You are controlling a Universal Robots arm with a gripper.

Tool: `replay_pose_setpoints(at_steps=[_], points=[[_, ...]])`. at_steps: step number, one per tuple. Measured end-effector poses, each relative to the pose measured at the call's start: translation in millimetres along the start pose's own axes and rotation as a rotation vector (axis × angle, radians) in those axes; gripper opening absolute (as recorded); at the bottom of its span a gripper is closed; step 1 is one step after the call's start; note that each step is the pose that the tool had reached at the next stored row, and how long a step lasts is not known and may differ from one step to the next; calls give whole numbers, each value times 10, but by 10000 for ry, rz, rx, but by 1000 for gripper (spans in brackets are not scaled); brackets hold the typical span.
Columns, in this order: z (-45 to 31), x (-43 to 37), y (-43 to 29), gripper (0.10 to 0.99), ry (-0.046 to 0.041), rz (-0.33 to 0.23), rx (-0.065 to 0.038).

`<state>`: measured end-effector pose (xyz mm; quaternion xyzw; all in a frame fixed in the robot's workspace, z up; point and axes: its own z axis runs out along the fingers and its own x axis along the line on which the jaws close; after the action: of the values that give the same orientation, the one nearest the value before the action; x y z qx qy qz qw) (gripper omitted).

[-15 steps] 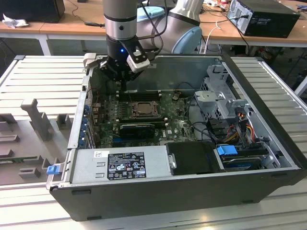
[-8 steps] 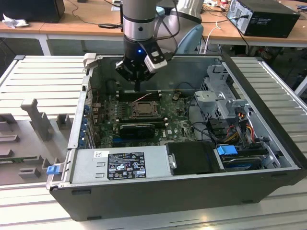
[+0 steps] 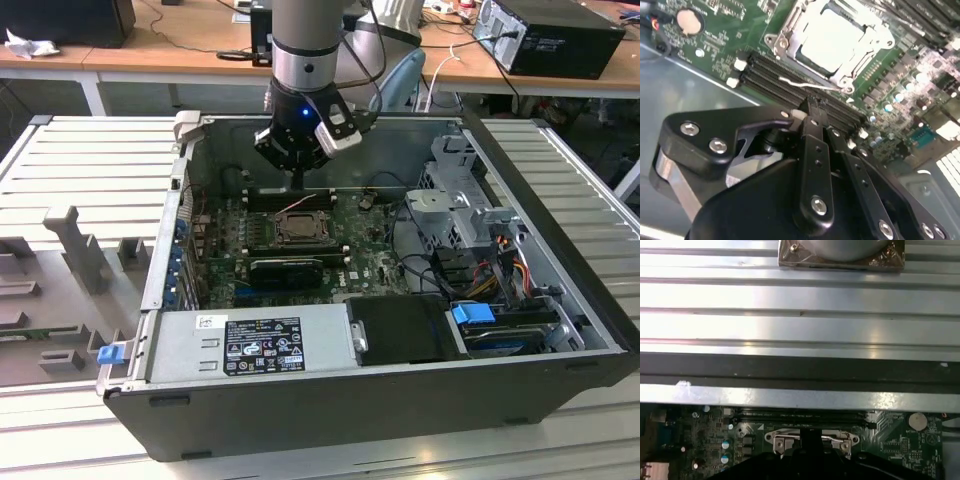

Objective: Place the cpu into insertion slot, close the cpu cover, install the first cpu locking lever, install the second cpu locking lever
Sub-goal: 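Install the first cpu locking lever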

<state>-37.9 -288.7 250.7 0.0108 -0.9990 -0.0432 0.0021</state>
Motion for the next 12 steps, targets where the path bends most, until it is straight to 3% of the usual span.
replay_pose_setpoints(at_steps=[7, 12], points=[[154, -37, -6, 106, -1, 1, -1], [192, -59, 7, 106, 0, -12, -65]])
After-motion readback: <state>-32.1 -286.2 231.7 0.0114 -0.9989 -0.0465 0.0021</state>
